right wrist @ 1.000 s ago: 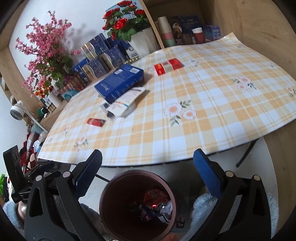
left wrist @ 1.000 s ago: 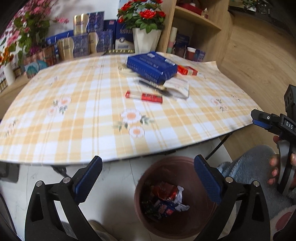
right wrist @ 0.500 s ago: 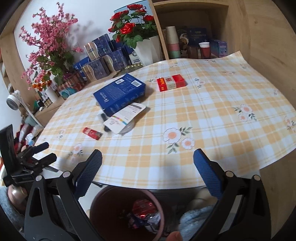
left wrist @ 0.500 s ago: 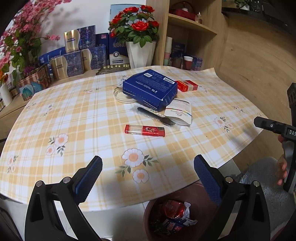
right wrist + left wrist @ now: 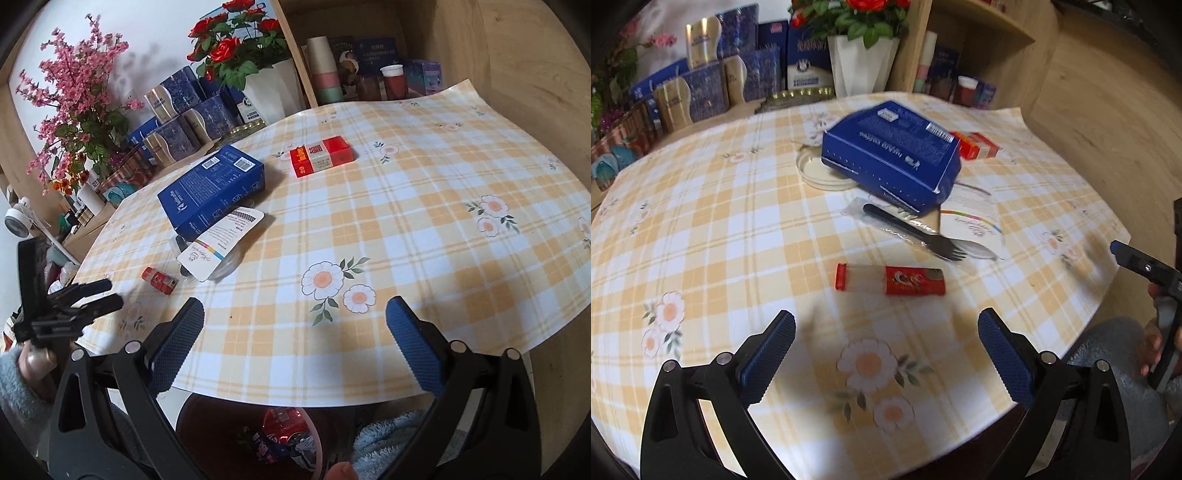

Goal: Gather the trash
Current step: 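Grasp the red lighter with the left tool while the right tool grasps the white printed packet, then carry the lighter over the trash bin and open the left tool while the right tool lifts the packet, then lower the right tool over the trash bin and open it to drop the packet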

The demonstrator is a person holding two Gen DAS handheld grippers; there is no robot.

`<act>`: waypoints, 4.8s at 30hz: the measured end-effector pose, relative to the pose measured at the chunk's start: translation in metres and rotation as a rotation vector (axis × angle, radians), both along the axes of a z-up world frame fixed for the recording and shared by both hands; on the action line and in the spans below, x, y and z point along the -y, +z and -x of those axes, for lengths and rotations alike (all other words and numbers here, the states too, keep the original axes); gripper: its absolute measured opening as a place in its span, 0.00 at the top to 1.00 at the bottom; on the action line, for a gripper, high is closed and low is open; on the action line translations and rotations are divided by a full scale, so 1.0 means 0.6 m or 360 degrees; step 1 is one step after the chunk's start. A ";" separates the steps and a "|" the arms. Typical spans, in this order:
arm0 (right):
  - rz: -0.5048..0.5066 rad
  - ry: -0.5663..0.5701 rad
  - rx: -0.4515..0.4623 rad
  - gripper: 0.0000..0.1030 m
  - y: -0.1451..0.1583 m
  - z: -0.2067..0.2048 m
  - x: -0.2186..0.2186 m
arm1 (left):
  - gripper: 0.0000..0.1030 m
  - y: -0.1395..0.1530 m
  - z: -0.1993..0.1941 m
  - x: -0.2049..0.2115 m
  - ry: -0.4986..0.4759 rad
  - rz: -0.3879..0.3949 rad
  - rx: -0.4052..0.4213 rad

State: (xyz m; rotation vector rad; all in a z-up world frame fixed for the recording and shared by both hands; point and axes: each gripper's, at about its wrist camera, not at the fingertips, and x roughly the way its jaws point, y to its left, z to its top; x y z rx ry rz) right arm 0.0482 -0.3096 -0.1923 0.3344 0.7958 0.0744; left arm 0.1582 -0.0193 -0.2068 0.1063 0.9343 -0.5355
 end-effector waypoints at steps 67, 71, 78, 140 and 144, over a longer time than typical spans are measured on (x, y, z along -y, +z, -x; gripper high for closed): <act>0.0169 0.0129 -0.0320 0.63 -0.024 -0.235 -0.137 | 0.21 0.020 0.072 -0.074 0.0213 0.0309 -0.0039; 0.0000 0.0117 -0.0266 0.77 -0.015 -0.219 -0.115 | 0.21 0.021 0.078 -0.067 0.0201 0.0320 -0.0041; -0.0190 0.0152 -0.0032 0.92 0.048 -0.189 -0.109 | 0.21 0.036 0.091 -0.063 0.0162 0.0325 -0.0021; -0.0267 0.0342 -0.0060 0.92 0.015 0.115 -0.130 | 0.07 0.016 0.234 -0.069 0.0146 0.0248 -0.0011; -0.0250 0.0400 -0.0101 0.92 0.007 0.124 -0.149 | 0.07 0.045 0.260 -0.085 0.0161 0.0217 0.0139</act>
